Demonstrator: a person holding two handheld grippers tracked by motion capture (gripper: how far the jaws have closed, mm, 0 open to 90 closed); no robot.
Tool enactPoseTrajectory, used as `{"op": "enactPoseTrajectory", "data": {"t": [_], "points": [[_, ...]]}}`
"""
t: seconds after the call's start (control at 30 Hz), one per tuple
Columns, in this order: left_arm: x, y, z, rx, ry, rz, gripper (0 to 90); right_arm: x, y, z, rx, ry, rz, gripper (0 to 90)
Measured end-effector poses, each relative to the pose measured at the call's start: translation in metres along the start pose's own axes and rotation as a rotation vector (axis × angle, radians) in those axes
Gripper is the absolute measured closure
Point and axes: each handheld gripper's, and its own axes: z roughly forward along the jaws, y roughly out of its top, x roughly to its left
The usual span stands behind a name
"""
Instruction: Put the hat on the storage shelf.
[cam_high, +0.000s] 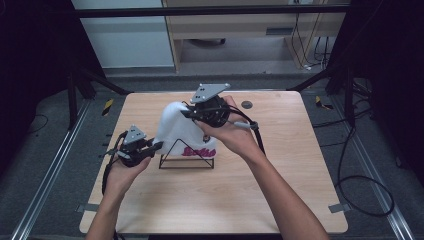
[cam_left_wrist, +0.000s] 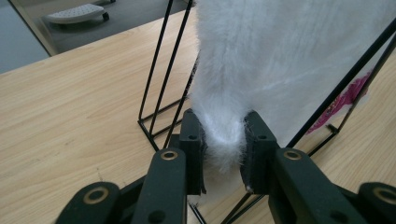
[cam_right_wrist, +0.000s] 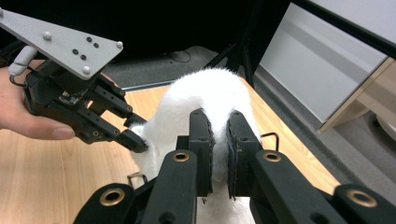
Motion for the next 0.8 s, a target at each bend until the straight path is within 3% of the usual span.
{"op": "enactPoseTrajectory", "data": {"t": [0.43, 0.8], "points": [[0.004, -0.019, 0.007, 0.032, -0.012, -0.016, 71.2, 0.009, -0.008, 0.014, 0.066, 0.020, 0.005, 82.9], [0.014, -0.037, 0.004, 0.032, -0.017, -0.073, 67.0, 0.020, -0.006, 0.028, 0.096, 0.037, -0.009, 83.3]]}}
